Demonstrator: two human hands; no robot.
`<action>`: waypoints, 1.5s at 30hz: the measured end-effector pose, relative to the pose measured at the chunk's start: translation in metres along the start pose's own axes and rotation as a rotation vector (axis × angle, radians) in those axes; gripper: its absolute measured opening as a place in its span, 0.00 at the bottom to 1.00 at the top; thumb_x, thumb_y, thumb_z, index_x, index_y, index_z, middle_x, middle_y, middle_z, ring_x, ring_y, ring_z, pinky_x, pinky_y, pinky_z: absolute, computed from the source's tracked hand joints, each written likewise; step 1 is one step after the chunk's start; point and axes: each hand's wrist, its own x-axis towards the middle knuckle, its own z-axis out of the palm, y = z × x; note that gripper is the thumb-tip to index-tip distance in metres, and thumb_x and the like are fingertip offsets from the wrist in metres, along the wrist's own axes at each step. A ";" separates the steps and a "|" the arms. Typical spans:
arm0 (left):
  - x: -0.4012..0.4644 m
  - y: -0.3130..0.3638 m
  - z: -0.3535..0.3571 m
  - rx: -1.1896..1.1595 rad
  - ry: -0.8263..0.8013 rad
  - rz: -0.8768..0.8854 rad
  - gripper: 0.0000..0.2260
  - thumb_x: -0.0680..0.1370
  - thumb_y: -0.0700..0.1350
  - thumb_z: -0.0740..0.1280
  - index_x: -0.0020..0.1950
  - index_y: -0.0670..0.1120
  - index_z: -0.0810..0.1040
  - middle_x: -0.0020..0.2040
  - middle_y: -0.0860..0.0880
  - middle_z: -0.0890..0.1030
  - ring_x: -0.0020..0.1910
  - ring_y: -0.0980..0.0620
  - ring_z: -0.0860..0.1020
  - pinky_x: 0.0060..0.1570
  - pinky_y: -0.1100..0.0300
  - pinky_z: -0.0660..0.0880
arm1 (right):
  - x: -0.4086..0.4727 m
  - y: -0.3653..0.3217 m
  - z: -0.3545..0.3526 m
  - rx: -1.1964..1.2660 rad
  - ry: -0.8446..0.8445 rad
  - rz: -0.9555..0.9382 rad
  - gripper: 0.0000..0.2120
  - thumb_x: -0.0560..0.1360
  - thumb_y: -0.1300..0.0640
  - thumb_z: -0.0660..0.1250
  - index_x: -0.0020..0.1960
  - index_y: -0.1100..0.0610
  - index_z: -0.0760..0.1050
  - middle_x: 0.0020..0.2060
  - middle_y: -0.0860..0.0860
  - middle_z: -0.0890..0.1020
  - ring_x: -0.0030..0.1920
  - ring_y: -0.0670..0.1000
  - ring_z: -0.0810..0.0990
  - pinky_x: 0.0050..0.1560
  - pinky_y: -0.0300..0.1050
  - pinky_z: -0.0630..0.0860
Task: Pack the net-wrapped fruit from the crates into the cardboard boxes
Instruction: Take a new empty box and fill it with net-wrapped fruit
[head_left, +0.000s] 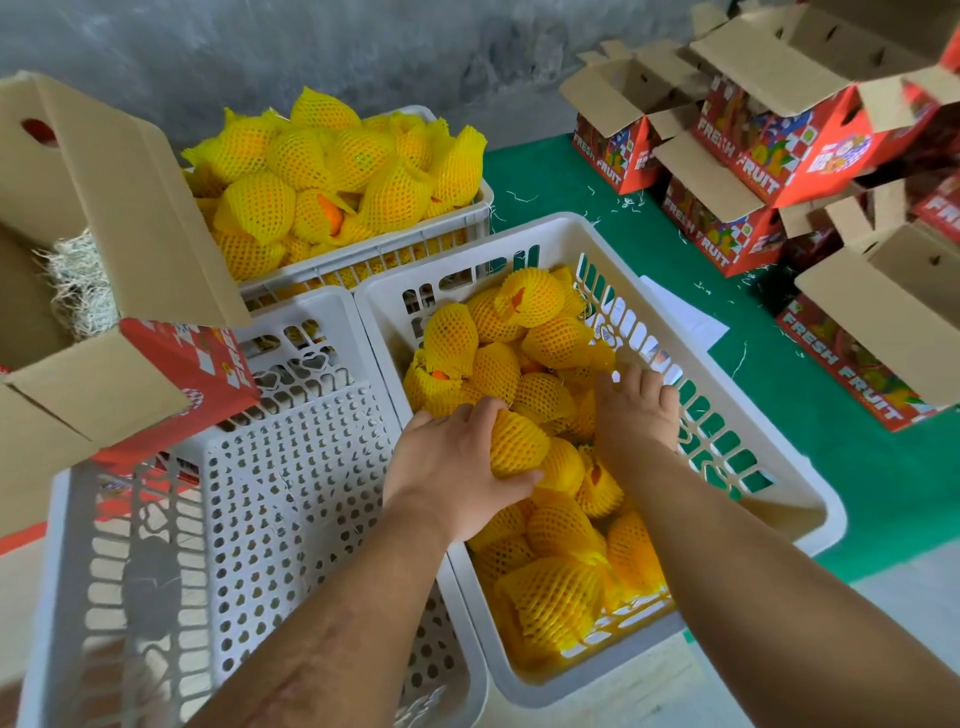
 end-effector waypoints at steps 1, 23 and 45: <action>0.000 0.000 0.000 -0.004 0.005 0.002 0.36 0.71 0.80 0.54 0.71 0.59 0.63 0.59 0.55 0.80 0.53 0.51 0.80 0.59 0.51 0.69 | 0.001 0.000 -0.002 0.033 0.002 0.006 0.36 0.72 0.55 0.72 0.76 0.51 0.60 0.72 0.58 0.64 0.71 0.62 0.64 0.71 0.57 0.65; -0.125 -0.025 -0.051 -1.181 0.084 -0.107 0.28 0.69 0.61 0.76 0.67 0.59 0.75 0.56 0.59 0.80 0.51 0.55 0.83 0.44 0.60 0.80 | -0.164 -0.053 -0.105 2.081 -0.199 -0.186 0.11 0.73 0.49 0.73 0.50 0.53 0.80 0.42 0.56 0.82 0.42 0.56 0.82 0.41 0.52 0.80; -0.510 -0.335 -0.102 -1.233 0.245 -0.679 0.30 0.60 0.74 0.69 0.61 0.68 0.78 0.53 0.53 0.83 0.53 0.52 0.81 0.49 0.69 0.76 | -0.455 -0.437 -0.121 2.007 -0.615 -0.390 0.15 0.75 0.49 0.74 0.59 0.53 0.83 0.52 0.61 0.85 0.50 0.61 0.84 0.50 0.63 0.79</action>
